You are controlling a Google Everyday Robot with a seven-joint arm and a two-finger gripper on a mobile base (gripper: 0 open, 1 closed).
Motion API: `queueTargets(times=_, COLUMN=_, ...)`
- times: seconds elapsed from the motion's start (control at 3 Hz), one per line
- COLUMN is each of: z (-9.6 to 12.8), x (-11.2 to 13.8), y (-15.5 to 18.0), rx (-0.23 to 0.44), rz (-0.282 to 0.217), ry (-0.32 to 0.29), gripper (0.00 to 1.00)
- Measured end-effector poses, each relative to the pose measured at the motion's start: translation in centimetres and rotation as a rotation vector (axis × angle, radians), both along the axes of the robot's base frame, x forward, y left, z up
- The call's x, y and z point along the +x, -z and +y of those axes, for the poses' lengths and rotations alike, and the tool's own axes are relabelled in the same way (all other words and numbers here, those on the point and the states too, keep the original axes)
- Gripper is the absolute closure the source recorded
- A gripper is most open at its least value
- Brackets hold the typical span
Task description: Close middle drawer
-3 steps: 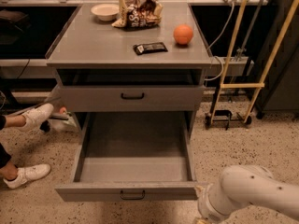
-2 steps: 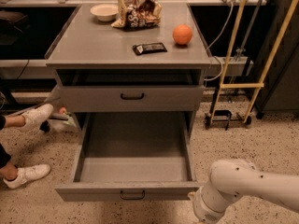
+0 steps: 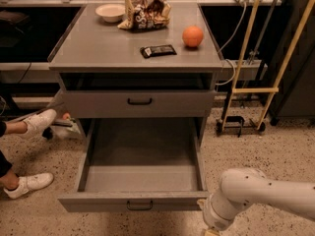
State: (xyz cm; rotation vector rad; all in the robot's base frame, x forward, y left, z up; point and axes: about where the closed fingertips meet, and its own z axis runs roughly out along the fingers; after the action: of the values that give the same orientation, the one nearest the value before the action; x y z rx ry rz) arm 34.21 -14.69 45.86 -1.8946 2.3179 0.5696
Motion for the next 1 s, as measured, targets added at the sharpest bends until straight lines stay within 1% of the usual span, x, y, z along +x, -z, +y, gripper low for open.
queueTargets(times=0.33, z=-0.1, x=3.8, y=3.6, rx=0.004, rz=-0.055, ry=0.013, gripper=0.0)
queueTargets(times=0.67, z=-0.2, x=5.0, y=4.4, rx=-0.001, rz=-0.069, ry=0.021, gripper=0.0)
queueTargets(times=1.0, z=0.8, x=9.8, y=3.1, rx=-0.008, rz=-0.163, ry=0.059, gripper=0.0)
